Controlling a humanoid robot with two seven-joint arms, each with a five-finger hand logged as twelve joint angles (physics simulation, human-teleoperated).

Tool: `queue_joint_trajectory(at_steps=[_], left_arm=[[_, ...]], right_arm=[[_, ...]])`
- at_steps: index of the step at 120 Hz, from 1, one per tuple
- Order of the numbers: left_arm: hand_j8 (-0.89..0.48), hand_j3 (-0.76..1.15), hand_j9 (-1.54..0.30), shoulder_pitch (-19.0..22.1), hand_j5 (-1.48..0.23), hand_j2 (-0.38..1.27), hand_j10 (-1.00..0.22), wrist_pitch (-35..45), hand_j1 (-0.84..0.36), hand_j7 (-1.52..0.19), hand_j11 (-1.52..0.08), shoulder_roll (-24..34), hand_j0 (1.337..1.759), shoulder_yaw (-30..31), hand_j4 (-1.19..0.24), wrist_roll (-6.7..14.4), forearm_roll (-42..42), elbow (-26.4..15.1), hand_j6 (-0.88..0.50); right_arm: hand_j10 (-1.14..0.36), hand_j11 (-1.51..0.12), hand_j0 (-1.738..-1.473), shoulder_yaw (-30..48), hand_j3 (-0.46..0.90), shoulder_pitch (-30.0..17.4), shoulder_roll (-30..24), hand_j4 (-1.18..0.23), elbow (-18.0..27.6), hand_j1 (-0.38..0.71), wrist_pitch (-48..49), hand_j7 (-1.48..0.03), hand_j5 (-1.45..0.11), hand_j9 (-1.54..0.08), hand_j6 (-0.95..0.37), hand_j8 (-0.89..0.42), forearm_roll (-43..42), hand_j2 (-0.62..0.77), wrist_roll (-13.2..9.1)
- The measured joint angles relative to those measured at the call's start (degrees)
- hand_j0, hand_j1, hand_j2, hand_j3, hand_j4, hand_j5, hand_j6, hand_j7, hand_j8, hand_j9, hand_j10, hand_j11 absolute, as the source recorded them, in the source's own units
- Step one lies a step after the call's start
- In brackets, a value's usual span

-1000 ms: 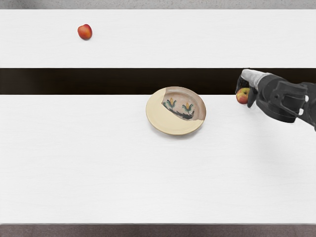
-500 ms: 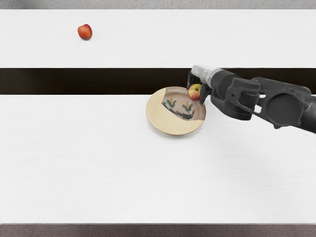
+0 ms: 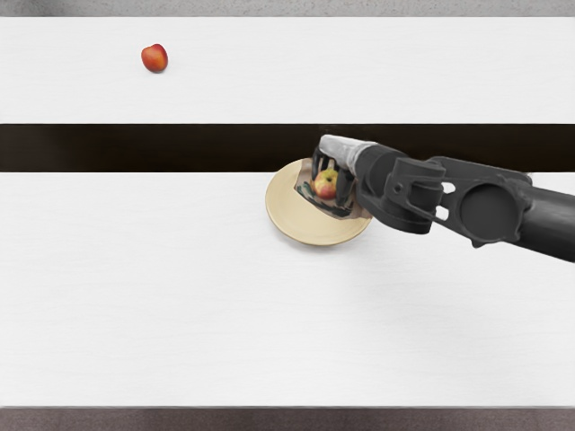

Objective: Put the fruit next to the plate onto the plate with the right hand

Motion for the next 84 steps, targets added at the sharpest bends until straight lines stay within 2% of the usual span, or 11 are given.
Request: queue_joint_trajectory(at_steps=[15,22,31,43,52,68,84], left_arm=[[-0.01,0.0,-0.01,0.0,-0.01,0.0,-0.01,0.0,0.34,-0.01,-0.01,0.0,1.658,0.0,-0.01,0.0,0.0,0.0,-0.01],[-0.01,0.0,-0.01,0.0,-0.01,0.0,-0.01,0.0,0.34,-0.01,-0.01,0.0,1.658,0.0,-0.01,0.0,0.0,0.0,-0.01],[-0.01,0.0,-0.01,0.0,-0.01,0.0,-0.01,0.0,0.34,-0.01,-0.01,0.0,1.658,0.01,-0.01,0.0,0.0,0.0,-0.01],[-0.01,0.0,-0.01,0.0,-0.01,0.0,-0.01,0.0,0.34,-0.01,-0.01,0.0,1.658,0.01,-0.01,0.0,0.0,0.0,-0.01],[-0.01,0.0,-0.01,0.0,-0.01,0.0,-0.01,-0.02,0.34,-0.01,-0.01,0.0,1.658,0.03,-0.01,0.0,0.04,-0.07,-0.01],[-0.01,0.0,-0.01,0.0,-0.01,0.0,-0.01,-0.08,0.34,-0.01,-0.01,0.0,1.658,0.03,-0.01,0.0,0.03,-0.87,-0.01],[-0.01,0.0,-0.01,0.0,-0.01,0.0,-0.01,-0.08,0.34,-0.01,-0.01,0.0,1.658,0.12,-0.01,0.0,0.03,-1.1,-0.01]], right_arm=[[-0.42,-0.6,-1.655,3.68,0.0,-1.56,-0.1,-0.35,0.18,-0.03,0.96,-0.57,-0.6,-0.6,-0.22,-0.26,1.7,0.1,0.01],[-0.32,-0.45,-1.656,7.88,0.0,-1.68,-0.94,-0.26,0.25,-0.11,5.37,-0.43,-0.45,-0.45,-0.16,-0.2,3.87,0.08,0.01],[-0.22,-0.31,-1.657,14.92,0.0,-1.76,-5.51,-0.18,1.15,-0.18,14.9,-0.3,-0.31,-0.31,-0.11,-0.14,8.65,0.05,0.01],[-0.14,-0.19,-1.657,22.81,0.0,-1.95,-13.32,-0.11,2.87,-0.25,27.51,-0.18,-0.19,-0.19,-0.07,-0.08,15.54,0.03,0.01],[-0.09,-0.13,-1.657,26.52,0.0,-2.06,-19.03,-0.08,3.3,-0.28,33.36,-0.13,-0.13,-0.13,-0.05,-0.06,22.14,0.02,0.01],[-0.05,-0.07,-1.658,29.15,0.0,-2.41,-29.79,-0.04,3.33,-0.31,37.36,-0.07,-0.07,-0.07,-0.03,-0.03,34.04,0.01,0.01],[-0.03,-0.04,-1.658,29.85,0.0,-3.97,-35.15,-0.02,3.26,-0.33,38.48,-0.03,-0.04,-0.04,-0.02,-0.02,39.42,0.01,0.01]])
